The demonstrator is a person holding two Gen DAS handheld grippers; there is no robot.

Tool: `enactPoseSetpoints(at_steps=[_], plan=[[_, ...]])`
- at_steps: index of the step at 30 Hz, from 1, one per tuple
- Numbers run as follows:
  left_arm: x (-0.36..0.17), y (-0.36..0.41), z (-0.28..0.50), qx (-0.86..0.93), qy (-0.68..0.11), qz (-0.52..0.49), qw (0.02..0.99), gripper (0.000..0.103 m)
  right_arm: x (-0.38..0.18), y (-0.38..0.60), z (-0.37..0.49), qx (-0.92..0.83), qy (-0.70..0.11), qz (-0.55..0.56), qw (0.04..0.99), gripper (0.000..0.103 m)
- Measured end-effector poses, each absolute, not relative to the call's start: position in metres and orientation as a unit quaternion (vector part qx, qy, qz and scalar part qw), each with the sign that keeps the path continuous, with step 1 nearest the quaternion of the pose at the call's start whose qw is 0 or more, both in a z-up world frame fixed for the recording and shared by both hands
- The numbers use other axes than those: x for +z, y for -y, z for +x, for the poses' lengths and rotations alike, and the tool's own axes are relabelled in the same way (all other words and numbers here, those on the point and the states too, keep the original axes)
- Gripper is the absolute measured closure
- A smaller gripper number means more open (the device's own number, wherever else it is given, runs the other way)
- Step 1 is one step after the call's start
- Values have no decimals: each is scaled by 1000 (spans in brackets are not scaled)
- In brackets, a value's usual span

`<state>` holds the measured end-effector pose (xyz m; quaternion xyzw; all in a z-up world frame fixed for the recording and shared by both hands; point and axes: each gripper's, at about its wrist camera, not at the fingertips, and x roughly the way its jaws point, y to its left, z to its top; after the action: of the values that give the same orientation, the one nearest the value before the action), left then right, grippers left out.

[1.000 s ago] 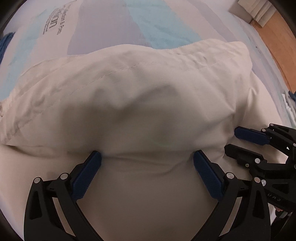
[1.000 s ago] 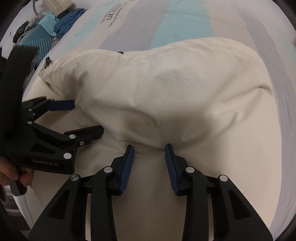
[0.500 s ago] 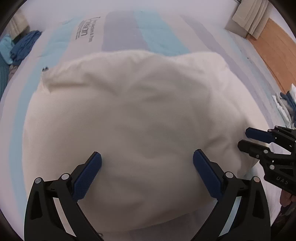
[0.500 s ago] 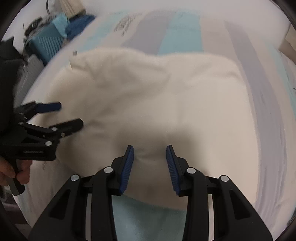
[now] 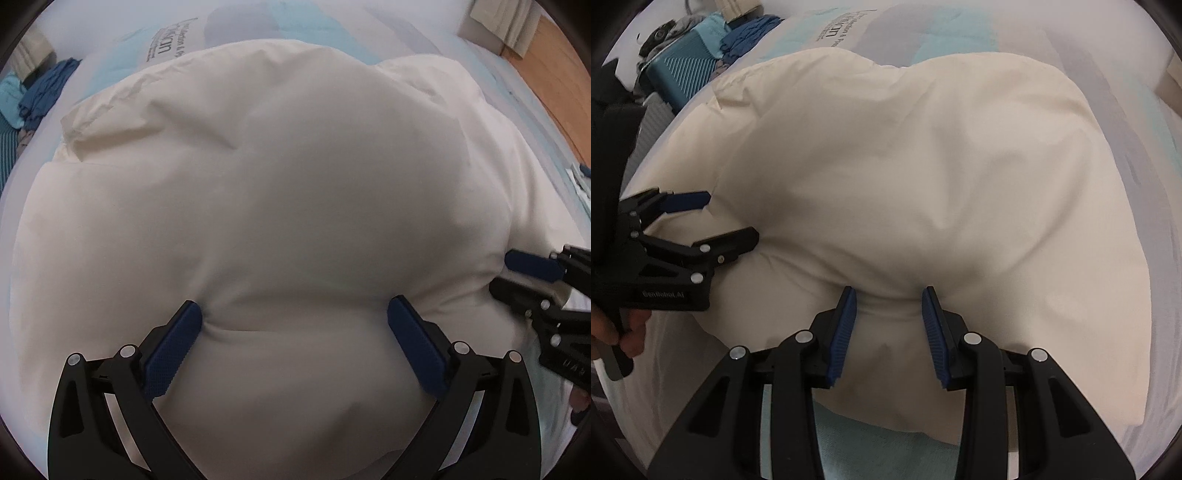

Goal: Fold large clothes
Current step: 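Press the folded jacket flat with both open tools, then grasp the edge of the folded cream jacket with the right tool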

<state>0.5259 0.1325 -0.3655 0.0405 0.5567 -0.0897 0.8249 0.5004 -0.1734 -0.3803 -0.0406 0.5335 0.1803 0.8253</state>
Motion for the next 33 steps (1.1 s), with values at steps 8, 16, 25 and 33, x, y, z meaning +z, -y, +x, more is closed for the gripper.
enactPoseSetpoints(at_steps=[8, 16, 25, 33], plan=[[-323, -127, 489, -96, -526, 40, 844, 6, -336, 197, 471, 136, -513, -33, 847, 65], [-337, -116, 465, -86, -537, 33, 838, 6, -334, 261, 436, 42, -528, 31, 847, 36], [-362, -110, 462, -78, -561, 48, 822, 5, -367, 304, 435, -9, -551, 168, 818, 35], [-352, -107, 452, -59, -558, 36, 827, 6, -377, 305, 451, -5, -542, 209, 814, 35]])
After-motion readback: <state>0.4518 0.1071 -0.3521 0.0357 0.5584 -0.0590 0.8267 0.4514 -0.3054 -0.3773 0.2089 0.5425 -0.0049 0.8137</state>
